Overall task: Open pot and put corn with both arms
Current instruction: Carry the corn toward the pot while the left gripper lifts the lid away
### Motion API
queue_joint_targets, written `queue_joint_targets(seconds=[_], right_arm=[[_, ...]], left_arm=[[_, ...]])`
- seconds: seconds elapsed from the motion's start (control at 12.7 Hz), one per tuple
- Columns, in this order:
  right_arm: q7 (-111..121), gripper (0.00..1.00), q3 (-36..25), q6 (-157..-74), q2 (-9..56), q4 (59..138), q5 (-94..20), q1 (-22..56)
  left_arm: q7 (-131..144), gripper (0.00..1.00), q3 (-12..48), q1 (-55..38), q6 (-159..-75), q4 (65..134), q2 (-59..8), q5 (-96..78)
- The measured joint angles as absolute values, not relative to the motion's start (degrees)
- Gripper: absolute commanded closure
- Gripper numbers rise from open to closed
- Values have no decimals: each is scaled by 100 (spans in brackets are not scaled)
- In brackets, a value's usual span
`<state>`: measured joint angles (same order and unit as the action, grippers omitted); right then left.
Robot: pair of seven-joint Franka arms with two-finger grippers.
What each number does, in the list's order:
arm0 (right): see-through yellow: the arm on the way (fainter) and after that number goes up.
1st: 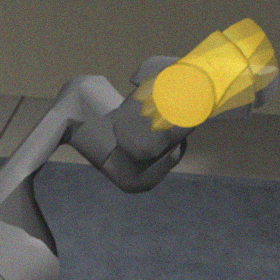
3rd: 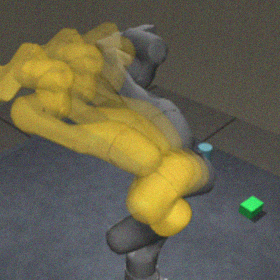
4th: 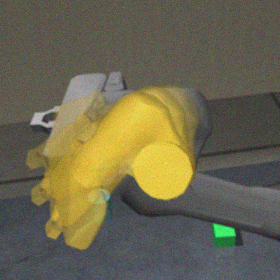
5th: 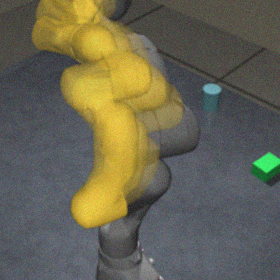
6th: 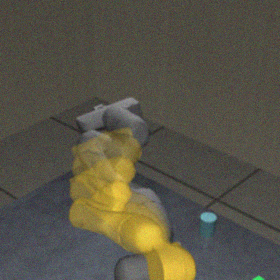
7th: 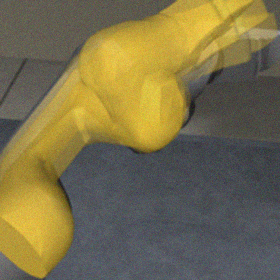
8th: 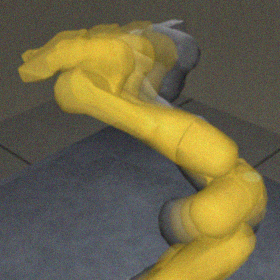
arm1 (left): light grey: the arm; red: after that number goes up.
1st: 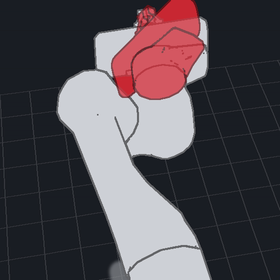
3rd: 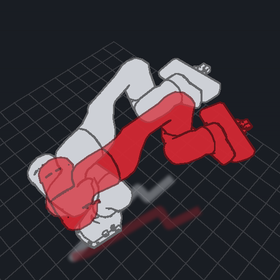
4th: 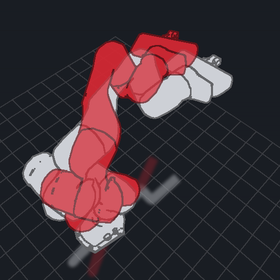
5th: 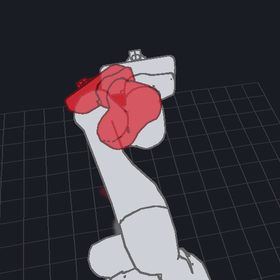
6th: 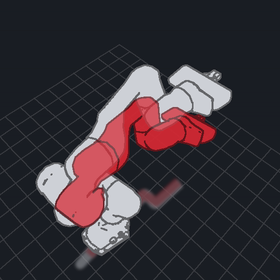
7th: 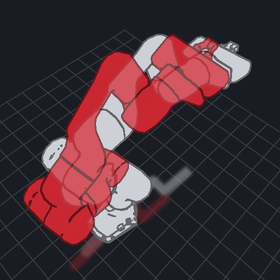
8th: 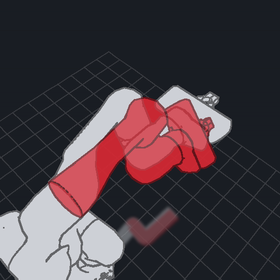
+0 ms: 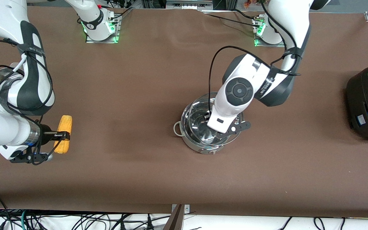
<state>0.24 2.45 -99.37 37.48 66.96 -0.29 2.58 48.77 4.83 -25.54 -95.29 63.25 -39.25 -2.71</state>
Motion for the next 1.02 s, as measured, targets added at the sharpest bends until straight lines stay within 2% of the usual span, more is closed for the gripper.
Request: queue_joint_targets(seconds=[0.31, 0.47, 0.63, 1.02], right_arm=[[-1219, 75, 1188, -9949, 3648, 6651, -30, 535], [-1780, 75, 1316, -10146, 3647, 6498, -25, 1002], [-1996, 75, 1324, -10506, 3650, 6396, -23, 1457], [-2013, 76, 1337, -11312, 3854, 6378, -23, 2287]], left_arm=[[3717, 100, 463, -1958, -8982, 6286, -3619, -271], [3077, 100, 453, -1621, -8700, 6455, -3317, -270], [2384, 100, 446, -1229, -8612, 6940, -2800, -269], [920, 100, 429, -206, -8741, 8674, -1496, -254]])
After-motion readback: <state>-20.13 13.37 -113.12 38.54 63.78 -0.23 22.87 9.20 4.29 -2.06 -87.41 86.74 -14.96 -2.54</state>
